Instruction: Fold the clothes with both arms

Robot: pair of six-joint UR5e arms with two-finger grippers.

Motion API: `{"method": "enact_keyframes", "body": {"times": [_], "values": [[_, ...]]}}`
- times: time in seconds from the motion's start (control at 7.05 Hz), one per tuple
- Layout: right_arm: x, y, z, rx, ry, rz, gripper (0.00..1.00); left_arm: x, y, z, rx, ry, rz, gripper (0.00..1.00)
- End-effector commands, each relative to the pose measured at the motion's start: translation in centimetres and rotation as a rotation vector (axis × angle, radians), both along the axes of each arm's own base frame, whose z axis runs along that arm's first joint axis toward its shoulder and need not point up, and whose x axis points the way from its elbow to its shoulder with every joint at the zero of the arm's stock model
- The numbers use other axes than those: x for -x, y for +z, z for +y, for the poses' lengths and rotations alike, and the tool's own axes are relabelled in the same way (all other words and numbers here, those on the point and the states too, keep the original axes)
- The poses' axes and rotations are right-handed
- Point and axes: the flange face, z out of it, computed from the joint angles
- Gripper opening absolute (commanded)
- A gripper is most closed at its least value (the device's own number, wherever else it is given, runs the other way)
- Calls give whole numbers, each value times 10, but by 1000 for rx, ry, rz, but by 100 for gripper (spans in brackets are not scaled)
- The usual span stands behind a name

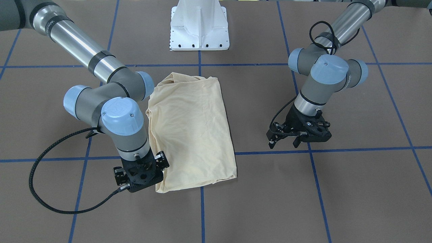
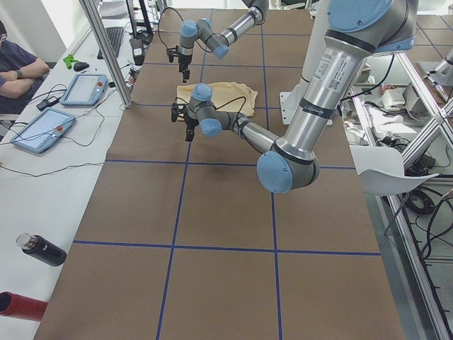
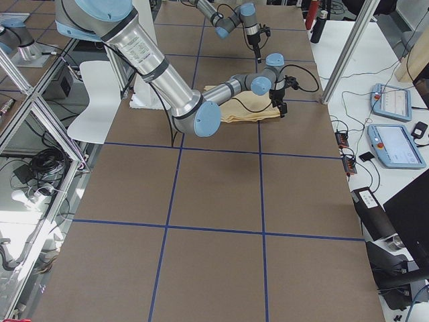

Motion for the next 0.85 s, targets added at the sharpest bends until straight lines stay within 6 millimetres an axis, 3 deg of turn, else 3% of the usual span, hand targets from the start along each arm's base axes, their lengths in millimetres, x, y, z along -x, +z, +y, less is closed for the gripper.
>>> {"method": "enact_keyframes", "body": {"times": [0.0,0.14,0.28,0.57,0.71], "values": [[41,2,57,28,-47,-5,100,0,1,1,1,1,-1,100],[54,14,71,30,-51,18,100,0,1,1,3,1,0,100],[54,22,72,43,-52,32,100,0,1,1,3,1,0,100],[36,32,66,46,-41,31,100,-1,-1,1,1,2,3,100],[28,49,69,50,-42,41,100,-2,-1,2,2,3,4,100]]}}
